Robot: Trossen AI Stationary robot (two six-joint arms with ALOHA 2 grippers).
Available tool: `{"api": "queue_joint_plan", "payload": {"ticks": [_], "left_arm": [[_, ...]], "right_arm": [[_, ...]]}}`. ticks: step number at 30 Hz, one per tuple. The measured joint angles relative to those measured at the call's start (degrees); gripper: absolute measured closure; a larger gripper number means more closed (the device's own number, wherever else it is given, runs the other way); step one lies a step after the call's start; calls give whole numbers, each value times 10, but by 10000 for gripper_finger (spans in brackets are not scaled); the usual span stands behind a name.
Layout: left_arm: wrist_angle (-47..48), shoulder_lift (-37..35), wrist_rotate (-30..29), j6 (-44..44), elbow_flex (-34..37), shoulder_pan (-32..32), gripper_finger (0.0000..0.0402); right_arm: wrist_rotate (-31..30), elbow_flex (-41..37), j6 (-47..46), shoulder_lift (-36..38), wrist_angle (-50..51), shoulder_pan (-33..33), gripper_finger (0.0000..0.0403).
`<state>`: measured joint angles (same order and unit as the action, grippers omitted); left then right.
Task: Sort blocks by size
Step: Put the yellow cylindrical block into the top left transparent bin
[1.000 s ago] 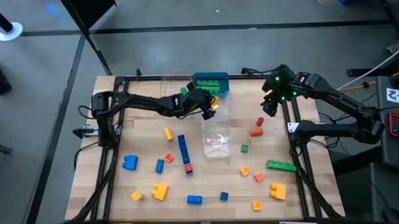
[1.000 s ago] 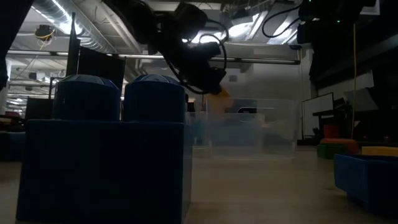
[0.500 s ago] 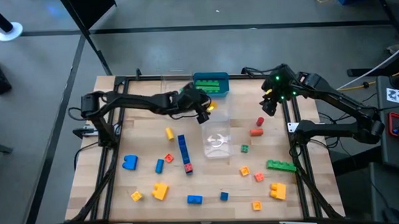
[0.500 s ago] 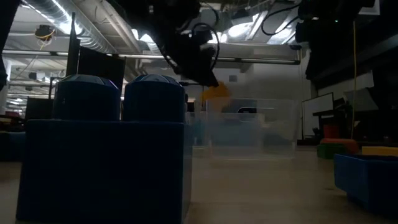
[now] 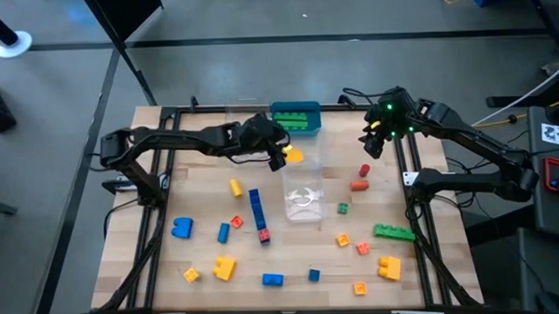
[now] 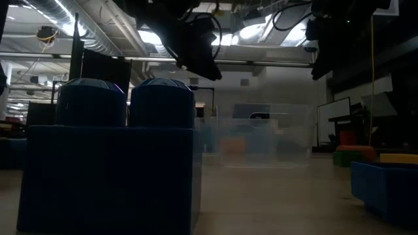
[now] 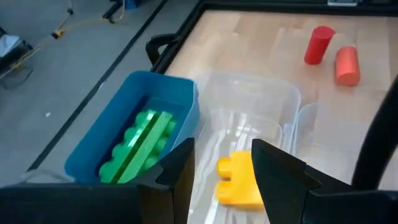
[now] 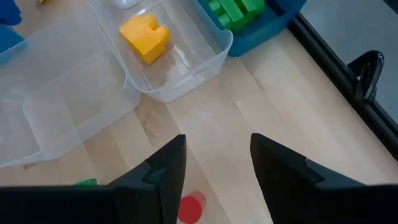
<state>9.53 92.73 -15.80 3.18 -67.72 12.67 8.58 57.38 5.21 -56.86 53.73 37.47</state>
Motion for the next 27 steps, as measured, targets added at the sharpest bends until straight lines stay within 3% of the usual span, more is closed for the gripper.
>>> {"api": "queue_joint_plan", "payload": {"ticks": [8,14,17,24,27], "left_arm": [[238,-83,1,-140,0,-31,259],[418,-126,2,-188,0,-69,259],[458,-127,2,-323,0,-83,259],[509,-120,8,-733,0,-108,259],[522,-118,23,-812,5,-122,259]], "right_arm": [[0,0,0,0,0,0,221],[0,0,0,0,0,0,221],[0,0,0,0,0,0,221],[0,0,0,0,1,0,221],[0,0,0,0,3,0,221]]}}
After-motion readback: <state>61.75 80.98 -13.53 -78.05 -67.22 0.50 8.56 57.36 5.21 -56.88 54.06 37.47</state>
